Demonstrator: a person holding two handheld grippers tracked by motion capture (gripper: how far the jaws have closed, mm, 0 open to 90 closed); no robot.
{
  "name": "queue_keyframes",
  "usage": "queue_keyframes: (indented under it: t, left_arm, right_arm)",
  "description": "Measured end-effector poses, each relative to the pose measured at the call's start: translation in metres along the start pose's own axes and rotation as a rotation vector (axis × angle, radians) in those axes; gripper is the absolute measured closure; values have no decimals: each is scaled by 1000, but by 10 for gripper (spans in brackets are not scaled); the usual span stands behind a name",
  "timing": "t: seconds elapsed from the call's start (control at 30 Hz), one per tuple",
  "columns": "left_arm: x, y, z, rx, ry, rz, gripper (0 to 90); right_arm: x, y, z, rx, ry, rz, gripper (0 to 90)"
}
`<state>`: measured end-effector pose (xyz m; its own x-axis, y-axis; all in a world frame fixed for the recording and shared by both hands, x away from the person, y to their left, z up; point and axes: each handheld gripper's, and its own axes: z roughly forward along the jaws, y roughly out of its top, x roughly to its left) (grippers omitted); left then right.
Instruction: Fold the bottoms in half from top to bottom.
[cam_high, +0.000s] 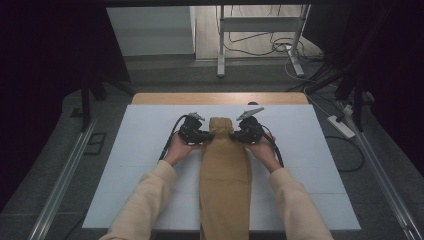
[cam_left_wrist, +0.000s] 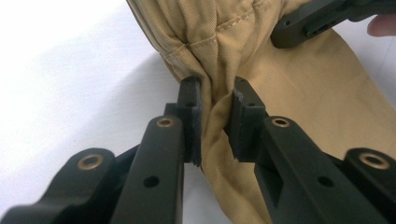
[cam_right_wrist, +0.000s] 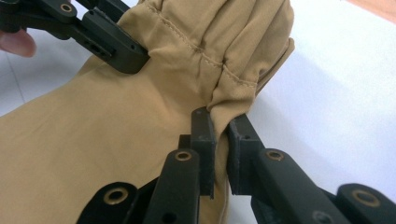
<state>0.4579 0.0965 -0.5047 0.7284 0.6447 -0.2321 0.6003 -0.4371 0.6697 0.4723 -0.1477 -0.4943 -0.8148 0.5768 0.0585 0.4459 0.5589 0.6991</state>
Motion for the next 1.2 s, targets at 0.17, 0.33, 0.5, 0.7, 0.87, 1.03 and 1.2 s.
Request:
queue_keyframes:
  t: [0.17, 0.33, 0.5, 0.7, 0.87, 1.03, 1.2]
  left_arm:
    - [0, 7, -8, -6, 5, 18, 769]
    - [-2, 16, -19, -29, 22, 38, 771]
    - [-3, 18, -24, -45, 26, 49, 814]
    - [0, 18, -22, -48, 15, 31, 835]
    - [3, 16, -17, -32, -2, 21, 856]
    - [2, 17, -19, -40, 5, 34, 863]
    - [2, 21, -26, -58, 12, 44, 865]
  right_arm:
    - [-1, 6, -5, -8, 1, -23, 828]
    - [0, 17, -13, -31, -11, -38, 828]
    - [0, 20, -16, -41, -21, -43, 828]
    - [-1, 21, -17, -44, -22, -41, 832]
    - [-1, 19, -14, -33, -11, -49, 836]
    - [-1, 19, -14, -42, -12, -52, 837]
    - [0, 23, -17, -61, -24, -66, 838]
